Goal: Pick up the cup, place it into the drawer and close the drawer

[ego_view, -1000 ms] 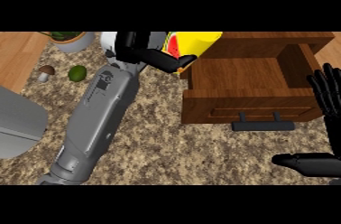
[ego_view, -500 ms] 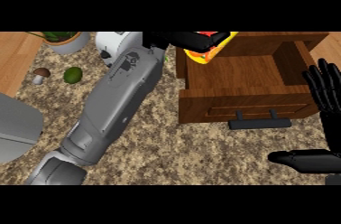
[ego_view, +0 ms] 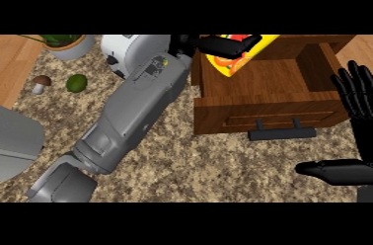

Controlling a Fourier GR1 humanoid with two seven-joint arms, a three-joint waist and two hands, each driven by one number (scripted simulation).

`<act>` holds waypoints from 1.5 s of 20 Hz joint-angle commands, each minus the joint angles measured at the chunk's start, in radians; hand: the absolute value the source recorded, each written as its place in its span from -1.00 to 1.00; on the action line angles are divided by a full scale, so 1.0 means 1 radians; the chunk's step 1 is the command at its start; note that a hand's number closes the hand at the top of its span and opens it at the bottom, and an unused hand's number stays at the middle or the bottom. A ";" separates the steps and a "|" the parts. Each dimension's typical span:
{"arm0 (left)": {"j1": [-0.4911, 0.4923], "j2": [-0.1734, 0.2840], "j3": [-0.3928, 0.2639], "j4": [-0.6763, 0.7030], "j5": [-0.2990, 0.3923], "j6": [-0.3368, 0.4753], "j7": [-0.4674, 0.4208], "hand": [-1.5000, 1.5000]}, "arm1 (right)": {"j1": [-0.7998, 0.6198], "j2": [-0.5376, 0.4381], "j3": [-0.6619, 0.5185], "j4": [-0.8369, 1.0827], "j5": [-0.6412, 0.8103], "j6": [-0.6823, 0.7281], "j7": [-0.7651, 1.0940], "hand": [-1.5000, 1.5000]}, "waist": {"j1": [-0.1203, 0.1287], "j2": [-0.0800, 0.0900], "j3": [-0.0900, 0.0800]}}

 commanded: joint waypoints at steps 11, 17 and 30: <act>-0.054 0.000 -0.274 0.150 0.074 0.048 0.080 -1.00 | -0.060 -0.002 0.017 0.037 0.007 0.012 -0.019 -1.00 | -0.045 0.013 0.001; -0.001 0.000 -0.406 0.104 0.078 0.156 0.107 -1.00 | -0.042 0.009 0.016 0.046 0.016 0.007 -0.043 -1.00 | -0.044 0.011 0.001; -0.028 0.000 -0.318 -0.008 0.199 0.185 -0.057 -1.00 | -0.015 -0.009 0.077 -0.087 -0.118 0.121 0.079 1.00 | 0.011 -0.004 -0.001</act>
